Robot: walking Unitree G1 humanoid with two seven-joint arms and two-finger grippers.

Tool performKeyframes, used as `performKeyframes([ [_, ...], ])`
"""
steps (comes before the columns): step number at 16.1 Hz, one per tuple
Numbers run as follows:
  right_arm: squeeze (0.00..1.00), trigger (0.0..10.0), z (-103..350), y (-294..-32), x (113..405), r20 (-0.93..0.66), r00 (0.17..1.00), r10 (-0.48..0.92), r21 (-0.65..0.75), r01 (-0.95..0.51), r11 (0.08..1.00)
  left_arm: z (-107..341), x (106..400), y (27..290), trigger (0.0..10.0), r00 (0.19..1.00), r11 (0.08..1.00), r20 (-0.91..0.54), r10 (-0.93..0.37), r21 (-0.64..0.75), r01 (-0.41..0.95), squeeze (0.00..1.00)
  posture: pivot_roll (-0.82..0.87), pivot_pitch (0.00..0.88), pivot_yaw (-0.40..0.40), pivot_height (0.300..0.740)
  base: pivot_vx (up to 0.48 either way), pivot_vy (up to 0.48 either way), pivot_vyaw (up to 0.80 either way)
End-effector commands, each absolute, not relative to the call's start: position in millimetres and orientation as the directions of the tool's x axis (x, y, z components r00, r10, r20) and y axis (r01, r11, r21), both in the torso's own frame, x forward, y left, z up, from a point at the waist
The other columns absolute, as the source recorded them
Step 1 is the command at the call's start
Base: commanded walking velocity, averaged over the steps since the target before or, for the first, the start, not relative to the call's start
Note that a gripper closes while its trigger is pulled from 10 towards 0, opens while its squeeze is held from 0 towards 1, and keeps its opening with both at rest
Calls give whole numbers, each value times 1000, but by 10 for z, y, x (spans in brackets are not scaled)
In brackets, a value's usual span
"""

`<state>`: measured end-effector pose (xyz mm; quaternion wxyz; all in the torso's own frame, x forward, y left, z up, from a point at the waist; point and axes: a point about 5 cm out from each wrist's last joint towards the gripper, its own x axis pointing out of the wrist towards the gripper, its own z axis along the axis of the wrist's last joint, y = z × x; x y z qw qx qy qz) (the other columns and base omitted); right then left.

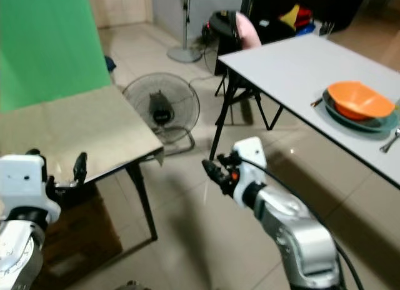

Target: Setting the table

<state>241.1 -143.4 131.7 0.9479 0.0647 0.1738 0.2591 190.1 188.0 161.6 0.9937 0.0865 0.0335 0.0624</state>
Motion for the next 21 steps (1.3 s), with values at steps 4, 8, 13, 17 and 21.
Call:
performKeyframes([
  [4, 1000, 10000, 1166, -1645, 2307, -343, 853, 394, 223, -334, 916, 1602, 1936, 1838, 10000, 994, 974, -43, 99, 208, -87, 0, -8, 34, 6, 740, 0, 161, 0],
  [8, 1000, 10000, 1217, -1775, 2016, -310, 904, 295, 229, -230, 946, 1535, 2143, 1770, 10000, 997, 986, -19, 68, 155, -65, 0, -95, 30, 57, 740, 0, 0, 0],
  [13, 1000, 10000, 1261, -1810, 1931, -221, 935, 277, 273, -213, 938, 1385, 2029, 1786, 10000, 990, 989, -51, 128, 85, -123, 0, -104, 25, 22, 740, 0, 0, 0],
  [17, 1000, 10000, 957, -1827, 2201, -183, 947, 263, 205, -224, 953, 1279, 1803, 1805, 10000, 990, 986, -35, 136, 106, -132, 0, -75, 21, 24, 740, 0, 0, 0],
  [21, 1000, 10000, 908, -1748, 2300, -158, 957, 245, 155, -221, 963, 1264, 1840, 1896, 10000, 987, 978, -13, 158, 137, -155, 0, -56, 16, 22, 740, 0, 0, 0],
])
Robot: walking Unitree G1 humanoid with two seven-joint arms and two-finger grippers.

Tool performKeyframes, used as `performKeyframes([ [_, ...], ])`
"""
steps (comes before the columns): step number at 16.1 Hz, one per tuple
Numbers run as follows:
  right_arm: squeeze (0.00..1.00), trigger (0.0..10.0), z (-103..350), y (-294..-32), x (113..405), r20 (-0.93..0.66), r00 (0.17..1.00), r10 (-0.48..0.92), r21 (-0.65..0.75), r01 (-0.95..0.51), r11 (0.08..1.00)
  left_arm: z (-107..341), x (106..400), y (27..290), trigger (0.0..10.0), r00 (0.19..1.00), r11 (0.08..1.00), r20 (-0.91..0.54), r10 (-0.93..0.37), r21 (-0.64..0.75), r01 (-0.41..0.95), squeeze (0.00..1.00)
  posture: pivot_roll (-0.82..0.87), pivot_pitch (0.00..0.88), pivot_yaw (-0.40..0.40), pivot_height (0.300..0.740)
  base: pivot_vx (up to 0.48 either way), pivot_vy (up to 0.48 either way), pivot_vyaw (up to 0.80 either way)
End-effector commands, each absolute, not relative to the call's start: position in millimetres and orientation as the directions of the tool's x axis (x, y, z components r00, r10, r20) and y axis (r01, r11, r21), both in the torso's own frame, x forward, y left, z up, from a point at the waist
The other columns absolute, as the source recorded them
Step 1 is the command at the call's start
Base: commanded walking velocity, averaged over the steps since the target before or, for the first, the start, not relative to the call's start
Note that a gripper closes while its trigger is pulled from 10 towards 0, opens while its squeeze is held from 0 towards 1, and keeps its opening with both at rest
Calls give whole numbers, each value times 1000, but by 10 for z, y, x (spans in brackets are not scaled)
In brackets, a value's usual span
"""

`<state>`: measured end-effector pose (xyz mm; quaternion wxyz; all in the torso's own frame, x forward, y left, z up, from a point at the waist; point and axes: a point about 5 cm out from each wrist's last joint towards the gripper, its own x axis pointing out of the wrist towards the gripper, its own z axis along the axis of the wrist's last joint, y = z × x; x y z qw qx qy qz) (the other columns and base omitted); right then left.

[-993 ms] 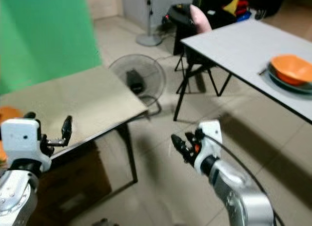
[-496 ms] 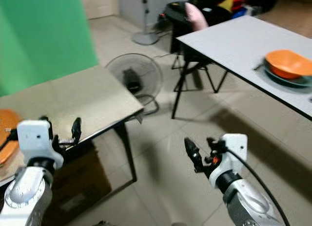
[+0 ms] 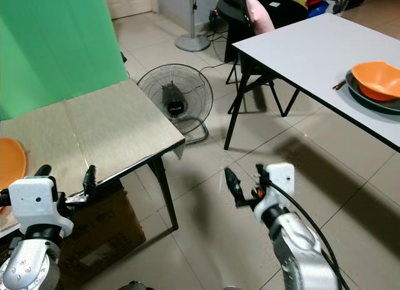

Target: Setting the table

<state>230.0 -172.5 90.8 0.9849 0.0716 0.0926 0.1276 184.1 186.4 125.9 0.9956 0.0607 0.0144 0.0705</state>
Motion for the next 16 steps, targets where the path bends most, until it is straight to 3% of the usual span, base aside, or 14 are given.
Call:
performKeyframes([
  [1, 1000, 10000, 896, -1758, 2304, -143, 967, 210, 127, -192, 973, 1278, 1833, 1903, 10000, 986, 977, -1, 168, 137, -166, 0, -55, 16, 25, 740, 0, 0, 0],
  [2, 608, 10000, 888, -1761, 2302, -115, 978, 176, 120, -162, 980, 1284, 1819, 1910, 10000, 984, 974, 14, 179, 139, -179, 0, -57, 13, 26, 740, 0, 0, 0],
  [3, 0, 10000, 892, -1788, 2303, -101, 987, 128, 104, -117, 988, 1283, 1813, 1912, 10000, 982, 971, 23, 186, 148, -187, 0, -57, 13, 26, 740, 0, 0, 0],
  [6, 0, 10000, 898, -1821, 2272, -85, 995, 48, 96, -40, 995, 1260, 1770, 1921, 10000, 973, 959, 48, 226, 163, -231, 0, -56, 10, 23, 740, 0, 0, 0],
  [9, 0, 10000, 849, -1596, 2330, -167, 930, 327, 89, -316, 945, 1253, 1749, 1868, 10000, 987, 973, 37, 156, 164, -160, 0, -52, 10, 24, 740, 90, 0, 533],
  [12, 0, 10000, 946, -1466, 2415, -153, 882, 446, 126, -430, 894, 1310, 1759, 1910, 10000, 984, 969, 50, 169, 172, -175, 0, -37, 15, 17, 740, 332, 0, 800],
  [16, 0, 10000, 1042, -1304, 2461, -130, 860, 494, 162, -473, 866, 1408, 1776, 2006, 10000, 979, 959, 71, 193, 196, -203, 0, -18, 23, 8, 740, 349, 0, 800],
])
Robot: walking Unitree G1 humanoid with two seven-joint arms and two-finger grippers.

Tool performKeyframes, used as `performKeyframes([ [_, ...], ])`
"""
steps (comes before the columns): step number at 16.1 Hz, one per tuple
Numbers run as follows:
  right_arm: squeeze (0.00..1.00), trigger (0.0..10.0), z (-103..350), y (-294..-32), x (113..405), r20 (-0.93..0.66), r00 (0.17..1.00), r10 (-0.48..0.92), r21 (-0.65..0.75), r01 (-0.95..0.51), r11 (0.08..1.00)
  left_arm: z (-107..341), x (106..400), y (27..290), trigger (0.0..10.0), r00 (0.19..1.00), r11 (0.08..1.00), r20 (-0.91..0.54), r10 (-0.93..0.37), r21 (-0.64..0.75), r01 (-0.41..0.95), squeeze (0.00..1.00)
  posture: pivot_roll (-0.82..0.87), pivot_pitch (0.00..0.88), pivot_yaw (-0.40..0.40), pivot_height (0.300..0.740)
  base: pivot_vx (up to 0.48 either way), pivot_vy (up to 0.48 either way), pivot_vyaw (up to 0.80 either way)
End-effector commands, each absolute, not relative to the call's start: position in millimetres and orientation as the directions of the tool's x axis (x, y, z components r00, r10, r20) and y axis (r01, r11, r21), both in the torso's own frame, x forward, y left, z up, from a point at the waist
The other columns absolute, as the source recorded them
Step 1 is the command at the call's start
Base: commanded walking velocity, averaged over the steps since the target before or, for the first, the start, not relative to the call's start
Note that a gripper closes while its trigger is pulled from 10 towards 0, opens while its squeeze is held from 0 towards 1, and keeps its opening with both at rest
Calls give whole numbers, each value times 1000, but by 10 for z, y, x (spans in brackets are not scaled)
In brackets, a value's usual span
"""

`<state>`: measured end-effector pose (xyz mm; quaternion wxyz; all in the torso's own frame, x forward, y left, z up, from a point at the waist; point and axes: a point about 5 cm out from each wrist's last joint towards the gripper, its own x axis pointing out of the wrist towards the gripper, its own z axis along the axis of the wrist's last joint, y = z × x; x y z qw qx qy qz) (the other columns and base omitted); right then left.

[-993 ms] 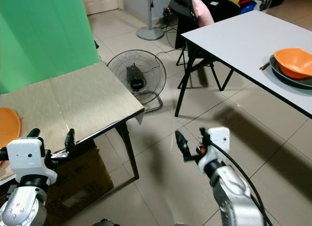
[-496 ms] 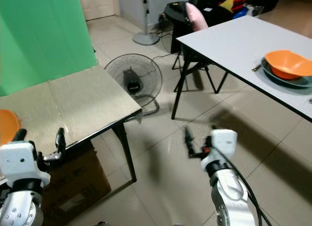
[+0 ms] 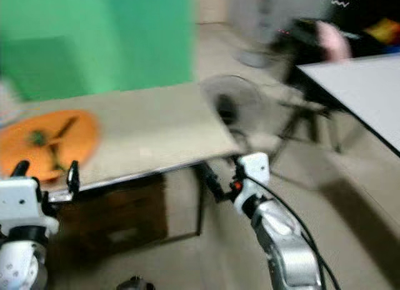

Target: Setting the table

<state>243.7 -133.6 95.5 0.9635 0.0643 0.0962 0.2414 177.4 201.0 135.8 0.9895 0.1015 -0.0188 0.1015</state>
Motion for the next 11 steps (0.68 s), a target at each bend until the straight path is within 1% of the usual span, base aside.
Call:
performKeyframes([
  [1, 0, 10000, 1055, -1265, 2459, -130, 847, 515, 166, -493, 854, 1416, 1774, 2014, 10000, 978, 959, 72, 194, 198, -205, 0, -17, 23, 8, 740, 345, 0, 800],
  [2, 0, 10000, 1061, -1247, 2457, -131, 841, 526, 163, -505, 848, 1418, 1772, 2017, 10000, 978, 958, 73, 194, 199, -205, 0, -17, 23, 8, 740, 345, 0, 800],
  [3, 0, 10000, 1084, -1195, 2443, -129, 811, 571, 156, -552, 819, 1423, 1770, 2017, 10000, 979, 958, 73, 192, 203, -203, 0, -16, 24, 10, 740, 349, 0, 613],
  [4, 0, 10000, 1115, -1163, 2437, -121, 790, 601, 160, -582, 797, 1433, 1769, 2000, 10000, 981, 959, 71, 178, 209, -190, 0, -16, 24, 10, 740, 349, 0, 0],
  [7, 0, 10000, 1204, -1172, 2488, -104, 784, 612, 185, -590, 786, 1480, 1788, 1965, 10000, 985, 962, 77, 153, 216, -166, 0, -9, 25, 3, 740, 346, 0, 0],
  [11, 0, 10000, 1320, -1183, 2555, -97, 768, 633, 138, -620, 773, 1499, 1809, 1938, 10000, 990, 971, 68, 126, 197, -137, 0, -11, 28, 1, 740, 325, 0, 0],
])
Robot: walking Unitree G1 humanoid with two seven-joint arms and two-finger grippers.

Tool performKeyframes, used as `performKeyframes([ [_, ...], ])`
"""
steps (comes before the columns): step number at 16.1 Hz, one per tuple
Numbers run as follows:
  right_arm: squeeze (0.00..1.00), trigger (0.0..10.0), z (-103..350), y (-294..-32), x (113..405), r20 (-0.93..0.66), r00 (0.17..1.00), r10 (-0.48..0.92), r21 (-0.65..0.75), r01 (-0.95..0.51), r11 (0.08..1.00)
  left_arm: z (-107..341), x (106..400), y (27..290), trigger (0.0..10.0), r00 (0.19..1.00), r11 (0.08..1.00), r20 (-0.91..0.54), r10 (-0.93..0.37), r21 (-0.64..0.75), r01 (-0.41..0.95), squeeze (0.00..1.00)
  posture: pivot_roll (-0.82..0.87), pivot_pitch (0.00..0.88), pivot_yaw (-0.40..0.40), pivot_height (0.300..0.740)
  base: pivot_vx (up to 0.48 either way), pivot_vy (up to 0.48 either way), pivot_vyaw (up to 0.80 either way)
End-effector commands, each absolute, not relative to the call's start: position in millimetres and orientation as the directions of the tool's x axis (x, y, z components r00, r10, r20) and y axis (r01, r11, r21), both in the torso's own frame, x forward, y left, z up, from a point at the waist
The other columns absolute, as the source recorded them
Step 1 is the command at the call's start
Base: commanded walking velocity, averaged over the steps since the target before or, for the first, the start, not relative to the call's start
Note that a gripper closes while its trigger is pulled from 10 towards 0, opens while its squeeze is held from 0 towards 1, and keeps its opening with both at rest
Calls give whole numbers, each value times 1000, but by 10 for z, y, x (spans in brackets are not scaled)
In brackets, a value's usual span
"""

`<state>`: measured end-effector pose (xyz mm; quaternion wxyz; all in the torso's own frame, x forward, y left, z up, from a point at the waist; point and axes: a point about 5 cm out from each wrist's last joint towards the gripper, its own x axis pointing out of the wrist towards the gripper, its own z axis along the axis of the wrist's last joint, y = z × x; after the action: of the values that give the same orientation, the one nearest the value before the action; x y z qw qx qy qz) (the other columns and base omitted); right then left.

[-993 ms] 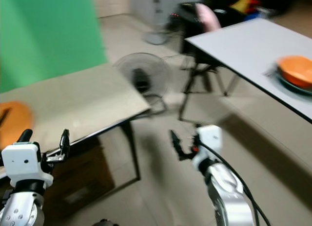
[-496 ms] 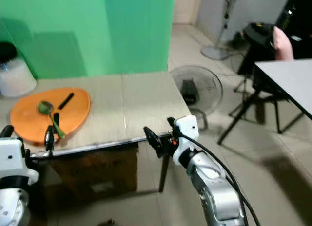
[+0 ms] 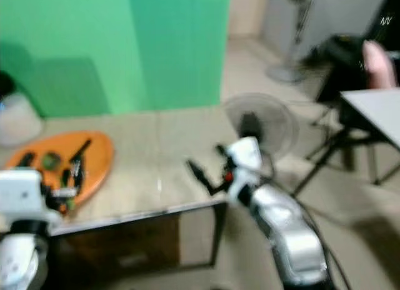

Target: Setting the table

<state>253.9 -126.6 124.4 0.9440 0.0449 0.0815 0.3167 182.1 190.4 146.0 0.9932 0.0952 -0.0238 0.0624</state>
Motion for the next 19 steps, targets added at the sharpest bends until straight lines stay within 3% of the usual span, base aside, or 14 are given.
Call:
performKeyframes([
  [1, 0, 10000, 1353, -1185, 2561, -96, 755, 649, 130, -637, 760, 1493, 1805, 1935, 10000, 989, 973, 51, 140, 178, -147, 0, -11, 28, 1, 740, 0, 0, 0],
  [6, 0, 10000, 1427, -1174, 2556, -117, 679, 725, 93, -719, 689, 1435, 1857, 2022, 10000, 950, 946, -85, 300, 157, -285, 0, -11, 27, -18, 740, 0, 0, 0],
  [7, 0, 10000, 1485, -1120, 2541, -129, 604, 787, 82, -784, 615, 1481, 1957, 2046, 10000, 942, 948, -120, 313, 96, -303, 459, -9, 27, -23, 740, 0, 0, 0],
  [8, 0, 10000, 1514, -1104, 2536, -143, 563, 814, 76, -814, 576, 1505, 2009, 2049, 10000, 944, 954, -138, 301, 57, -296, 1000, -9, 27, -23, 740, 0, 0, 0],
  [11, 0, 10000, 1630, -1104, 2549, -187, 434, 881, 17, -896, 445, 1500, 2229, 2247, 10000, 875, 918, -279, 396, 115, -379, 1000, -6, 21, -31, 740, 0, 0, 0],
  [12, 0, 10000, 1652, -1113, 2567, -196, 417, 887, -5, -905, 425, 1477, 2272, 2285, 10000, 837, 906, -349, 422, 120, -407, 655, -6, 21, -31, 740, 0, 0, 0],
  [13, 0, 10000, 1680, -1126, 2598, -197, 411, 890, -9, -908, 418, 1493, 2349, 2322, 10000, 828, 902, -368, 422, 76, -426, 165, -6, 21, -31, 740, 0, 0, 0],
  [14, 0, 10000, 1702, -1129, 2623, -199, 405, 893, -14, -912, 410, 1473, 2407, 2354, 10000, 814, 904, -406, 415, 80, -421, 0, -8, 16, -28, 740, 0, 0, 0],
  [19, 0, 10000, 1744, -1154, 2611, -223, 346, 911, -12, -936, 352, 1510, 2597, 2174, 10000, 842, 964, -480, 246, 32, -264, 0, -20, 16, -12, 740, 0, 0, 0],
])
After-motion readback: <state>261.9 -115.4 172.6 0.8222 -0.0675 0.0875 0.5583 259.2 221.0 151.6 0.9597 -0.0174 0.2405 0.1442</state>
